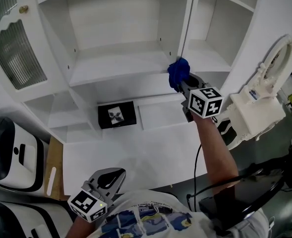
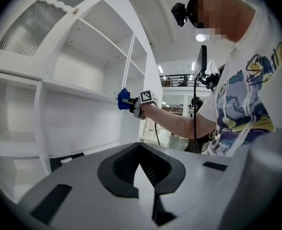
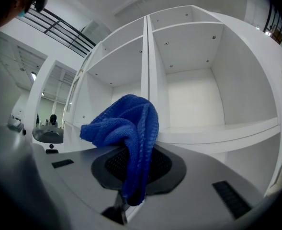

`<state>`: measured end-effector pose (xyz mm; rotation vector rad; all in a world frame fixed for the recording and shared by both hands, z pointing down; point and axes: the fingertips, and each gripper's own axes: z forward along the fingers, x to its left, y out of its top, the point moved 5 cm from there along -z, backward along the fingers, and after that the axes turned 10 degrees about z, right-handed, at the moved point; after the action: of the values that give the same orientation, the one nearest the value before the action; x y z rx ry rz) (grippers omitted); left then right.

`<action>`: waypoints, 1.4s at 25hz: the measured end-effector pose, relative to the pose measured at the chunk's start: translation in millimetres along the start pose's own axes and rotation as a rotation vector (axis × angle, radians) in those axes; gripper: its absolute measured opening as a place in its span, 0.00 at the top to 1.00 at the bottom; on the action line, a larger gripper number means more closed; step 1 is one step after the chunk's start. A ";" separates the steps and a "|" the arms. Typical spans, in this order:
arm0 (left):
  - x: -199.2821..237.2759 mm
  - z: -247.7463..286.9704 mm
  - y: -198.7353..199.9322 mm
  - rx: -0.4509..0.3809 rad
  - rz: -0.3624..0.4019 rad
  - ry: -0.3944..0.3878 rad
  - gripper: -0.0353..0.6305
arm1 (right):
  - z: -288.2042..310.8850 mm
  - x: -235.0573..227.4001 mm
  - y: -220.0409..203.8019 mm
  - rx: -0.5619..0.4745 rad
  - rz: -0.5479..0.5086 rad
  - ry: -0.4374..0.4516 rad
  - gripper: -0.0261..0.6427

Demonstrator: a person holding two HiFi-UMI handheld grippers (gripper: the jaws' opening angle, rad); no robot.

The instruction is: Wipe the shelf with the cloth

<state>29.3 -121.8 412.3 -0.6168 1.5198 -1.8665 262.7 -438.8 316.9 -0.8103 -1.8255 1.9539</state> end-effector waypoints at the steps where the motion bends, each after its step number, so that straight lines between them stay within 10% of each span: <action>1: 0.1 -1.2 -0.8 0.000 -0.002 0.001 0.94 | -0.4 0.2 1.9 -0.001 0.000 -0.001 0.86; 35: 9.7 -55.6 6.0 -0.019 0.044 -0.047 0.94 | -4.2 24.1 176.0 -0.183 -0.080 -0.062 0.86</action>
<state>-15.5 -92.3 393.8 -0.6264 1.5108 -1.7944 269.3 -440.6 139.4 -0.7251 -2.0635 1.8020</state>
